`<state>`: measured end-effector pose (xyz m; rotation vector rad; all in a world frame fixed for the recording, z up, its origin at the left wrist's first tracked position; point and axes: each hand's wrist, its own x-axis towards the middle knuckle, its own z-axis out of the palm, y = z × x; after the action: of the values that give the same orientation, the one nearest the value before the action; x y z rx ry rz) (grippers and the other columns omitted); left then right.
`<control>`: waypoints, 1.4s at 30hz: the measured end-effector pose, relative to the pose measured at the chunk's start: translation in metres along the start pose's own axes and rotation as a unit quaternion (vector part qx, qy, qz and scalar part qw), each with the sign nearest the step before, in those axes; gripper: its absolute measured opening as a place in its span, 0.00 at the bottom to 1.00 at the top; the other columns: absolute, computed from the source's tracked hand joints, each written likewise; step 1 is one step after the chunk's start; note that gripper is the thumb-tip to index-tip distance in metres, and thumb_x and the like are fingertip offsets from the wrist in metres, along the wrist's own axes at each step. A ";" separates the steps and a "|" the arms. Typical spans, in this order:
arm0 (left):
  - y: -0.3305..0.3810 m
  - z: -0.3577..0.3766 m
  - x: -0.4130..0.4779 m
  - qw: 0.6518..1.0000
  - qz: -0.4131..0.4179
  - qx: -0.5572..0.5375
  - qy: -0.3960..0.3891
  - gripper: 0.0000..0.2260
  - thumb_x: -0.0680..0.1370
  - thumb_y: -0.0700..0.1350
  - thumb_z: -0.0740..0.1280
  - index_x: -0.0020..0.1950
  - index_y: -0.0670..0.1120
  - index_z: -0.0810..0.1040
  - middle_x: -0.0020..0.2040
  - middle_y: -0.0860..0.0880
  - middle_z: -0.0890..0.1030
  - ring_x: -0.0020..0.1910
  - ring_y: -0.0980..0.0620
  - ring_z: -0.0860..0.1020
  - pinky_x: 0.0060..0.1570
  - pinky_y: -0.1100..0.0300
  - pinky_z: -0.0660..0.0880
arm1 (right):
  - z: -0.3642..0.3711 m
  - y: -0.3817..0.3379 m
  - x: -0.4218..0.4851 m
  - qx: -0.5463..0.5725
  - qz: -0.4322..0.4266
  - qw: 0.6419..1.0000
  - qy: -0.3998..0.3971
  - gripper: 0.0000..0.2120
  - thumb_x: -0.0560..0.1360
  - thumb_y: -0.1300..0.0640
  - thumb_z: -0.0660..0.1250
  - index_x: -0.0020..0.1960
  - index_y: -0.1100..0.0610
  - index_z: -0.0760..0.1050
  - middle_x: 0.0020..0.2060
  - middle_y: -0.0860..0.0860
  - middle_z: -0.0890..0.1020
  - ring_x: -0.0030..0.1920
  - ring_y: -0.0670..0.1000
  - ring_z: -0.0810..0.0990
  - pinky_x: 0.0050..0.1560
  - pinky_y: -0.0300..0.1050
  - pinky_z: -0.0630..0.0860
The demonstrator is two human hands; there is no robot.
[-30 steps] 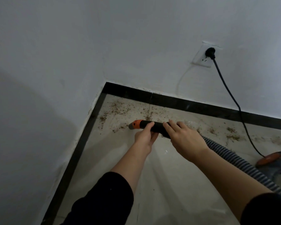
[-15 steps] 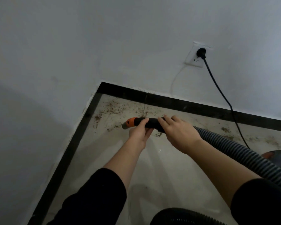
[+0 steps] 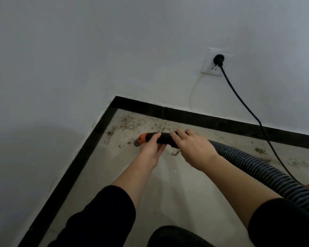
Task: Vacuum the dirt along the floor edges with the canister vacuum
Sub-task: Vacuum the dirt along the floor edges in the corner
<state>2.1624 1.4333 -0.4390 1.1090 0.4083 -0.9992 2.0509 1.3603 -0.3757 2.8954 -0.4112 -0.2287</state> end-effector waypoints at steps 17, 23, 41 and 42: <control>-0.003 -0.008 0.044 0.999 0.038 -0.038 0.000 0.10 0.78 0.41 0.70 0.56 0.39 0.75 0.55 0.39 0.82 0.47 0.49 0.82 0.46 0.61 0.79 | 0.040 0.003 0.035 0.018 -0.019 0.999 0.035 0.33 0.78 0.58 0.64 0.78 0.56 0.51 0.72 0.55 0.64 0.66 0.56 0.68 0.61 0.49 0.72; -0.009 -0.013 0.044 0.997 0.024 -0.064 -0.034 0.12 0.78 0.40 0.70 0.58 0.38 0.75 0.55 0.38 0.82 0.49 0.49 0.82 0.43 0.63 0.81 | 0.038 -0.008 0.025 -0.027 0.009 0.999 0.030 0.35 0.77 0.59 0.65 0.78 0.58 0.49 0.74 0.57 0.61 0.70 0.58 0.65 0.67 0.49 0.67; -0.006 -0.028 0.039 0.996 0.004 -0.085 -0.022 0.17 0.77 0.41 0.71 0.63 0.37 0.75 0.55 0.38 0.82 0.52 0.47 0.82 0.53 0.58 0.80 | 0.041 -0.033 0.025 -0.047 0.040 0.998 0.028 0.36 0.70 0.62 0.72 0.74 0.62 0.62 0.67 0.62 0.72 0.62 0.62 0.74 0.63 0.54 0.72; -0.006 -0.029 0.039 0.996 0.004 -0.085 -0.020 0.17 0.77 0.41 0.71 0.62 0.36 0.75 0.55 0.38 0.82 0.52 0.47 0.82 0.54 0.57 0.80 | 0.042 -0.034 0.025 -0.048 0.038 0.998 0.028 0.36 0.69 0.62 0.73 0.73 0.63 0.63 0.66 0.62 0.72 0.62 0.62 0.74 0.62 0.54 0.73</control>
<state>2.1831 1.4402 -0.4823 0.9365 0.4480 -0.9589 2.0758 1.3775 -0.4269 2.7796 -0.4851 -0.1503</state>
